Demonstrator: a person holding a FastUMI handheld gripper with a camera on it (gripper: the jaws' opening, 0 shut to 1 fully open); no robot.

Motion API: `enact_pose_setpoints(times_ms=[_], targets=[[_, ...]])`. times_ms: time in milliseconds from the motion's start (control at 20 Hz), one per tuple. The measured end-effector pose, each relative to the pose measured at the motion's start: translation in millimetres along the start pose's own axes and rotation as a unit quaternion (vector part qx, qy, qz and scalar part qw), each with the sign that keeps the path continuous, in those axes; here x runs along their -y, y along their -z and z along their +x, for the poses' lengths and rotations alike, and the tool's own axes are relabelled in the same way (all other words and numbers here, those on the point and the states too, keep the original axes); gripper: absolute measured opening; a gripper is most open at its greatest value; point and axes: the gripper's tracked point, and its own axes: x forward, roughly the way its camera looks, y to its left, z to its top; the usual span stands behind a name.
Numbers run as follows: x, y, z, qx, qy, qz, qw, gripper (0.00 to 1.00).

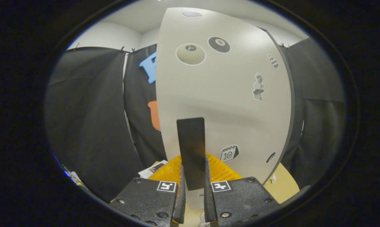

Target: Open the shoe cabinet door, grab the shoes and put them into the shoe cabinet, then close the shoe cabinet door.

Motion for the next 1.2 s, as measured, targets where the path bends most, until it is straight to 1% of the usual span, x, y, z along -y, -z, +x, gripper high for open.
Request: enact_pose_setpoints(times_ms=[350, 650, 850, 1000, 1100, 1200], targets=[[40.2, 5.2, -74.5, -0.006, -0.037, 0.007, 0.999, 0.24], [106.8, 8.9, -140.8, -0.007, -0.049, -0.005, 0.999, 0.22], [160.3, 10.7, -170.5, -0.006, -0.038, -0.021, 0.999, 0.19], [194.4, 10.4, -184.4, -0.015, -0.029, -0.039, 0.999, 0.12], [215.0, 8.4, -190.5, -0.013, -0.013, -0.049, 0.999, 0.09], [237.1, 7.1, -196.3, -0.008, 0.014, -0.060, 0.998, 0.07]])
